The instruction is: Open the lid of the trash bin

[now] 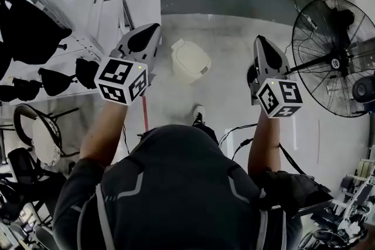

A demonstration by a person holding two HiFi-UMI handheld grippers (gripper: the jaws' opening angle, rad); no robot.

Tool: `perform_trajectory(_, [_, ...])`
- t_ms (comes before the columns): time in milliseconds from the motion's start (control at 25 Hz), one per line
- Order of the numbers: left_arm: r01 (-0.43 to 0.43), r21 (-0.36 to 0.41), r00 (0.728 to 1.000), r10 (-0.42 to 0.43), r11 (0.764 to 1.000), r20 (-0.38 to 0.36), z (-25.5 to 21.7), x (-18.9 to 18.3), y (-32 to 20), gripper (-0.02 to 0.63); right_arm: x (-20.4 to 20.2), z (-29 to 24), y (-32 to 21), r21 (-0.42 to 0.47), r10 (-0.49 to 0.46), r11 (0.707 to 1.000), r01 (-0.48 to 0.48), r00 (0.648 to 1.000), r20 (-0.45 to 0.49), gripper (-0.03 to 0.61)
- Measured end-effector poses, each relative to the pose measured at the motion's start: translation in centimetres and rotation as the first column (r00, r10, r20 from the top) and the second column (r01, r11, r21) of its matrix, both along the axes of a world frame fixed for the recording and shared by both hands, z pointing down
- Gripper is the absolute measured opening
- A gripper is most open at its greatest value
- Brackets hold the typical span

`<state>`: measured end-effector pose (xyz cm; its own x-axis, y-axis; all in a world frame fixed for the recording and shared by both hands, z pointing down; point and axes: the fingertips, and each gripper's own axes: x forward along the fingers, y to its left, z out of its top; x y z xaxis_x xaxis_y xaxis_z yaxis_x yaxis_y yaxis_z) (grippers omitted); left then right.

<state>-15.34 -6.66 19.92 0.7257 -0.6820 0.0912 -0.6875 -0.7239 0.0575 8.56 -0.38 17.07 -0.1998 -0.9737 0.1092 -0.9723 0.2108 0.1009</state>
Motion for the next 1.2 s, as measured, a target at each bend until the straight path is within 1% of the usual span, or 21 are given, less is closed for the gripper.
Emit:
perform_trajectory(200, [0.064, 0.019, 0.998, -0.064, 0.998, 0.015, 0.0, 4.1, -3.4, 0.008, 4.6, 1.1, -4.2, -0.008, -0.054, 0.998, 0.055, 0.998, 0.016, 0.028])
perform_trajectory(400, [0.123, 0.010, 0.992, -0.123, 0.992, 0.033, 0.2, 8.1, -6.5, 0.008, 9.0, 1.9, -7.9, -0.016, -0.113, 0.993, 0.113, 0.993, 0.031, 0.026])
perform_trajectory(560, [0.164, -0.002, 0.985, -0.164, 0.986, 0.047, 0.5, 10.5, -8.3, 0.008, 11.4, 2.5, -10.5, -0.018, -0.165, 0.986, 0.167, 0.985, 0.049, 0.027])
perform_trajectory(640, [0.182, 0.002, 0.981, -0.181, 0.983, 0.075, 0.8, 11.7, -9.1, 0.008, 12.4, 2.9, -11.8, -0.021, -0.187, 0.982, 0.188, 0.981, 0.057, 0.026])
perform_trajectory(720, [0.187, 0.014, 0.975, -0.187, 0.982, 0.118, 1.4, 12.8, -9.9, 0.008, 13.3, 3.5, -13.2, -0.027, -0.205, 0.978, 0.207, 0.977, 0.065, 0.028])
perform_trajectory(800, [0.187, 0.009, 0.972, -0.187, 0.982, 0.145, 2.1, 13.3, -10.7, 0.008, 13.5, 4.3, -14.5, -0.040, -0.220, 0.974, 0.223, 0.973, 0.075, 0.026])
perform_trajectory(920, [0.174, -0.026, 0.976, -0.169, 0.984, 0.140, 3.1, 13.5, -11.4, 0.008, 13.3, 5.4, -15.7, -0.057, -0.227, 0.971, 0.233, 0.970, 0.090, 0.026])
perform_trajectory(1080, [0.147, -0.044, 0.983, -0.141, 0.988, 0.114, 4.3, 13.1, -13.4, 0.008, 13.1, 6.4, -17.5, -0.065, -0.192, 0.978, 0.198, 0.978, 0.085, 0.026])
perform_trajectory(1200, [0.135, -0.046, 0.984, -0.128, 0.990, 0.126, 5.7, 11.8, -14.6, 0.008, 12.2, 7.7, -18.2, -0.071, -0.145, 0.986, 0.152, 0.985, 0.089, 0.028])
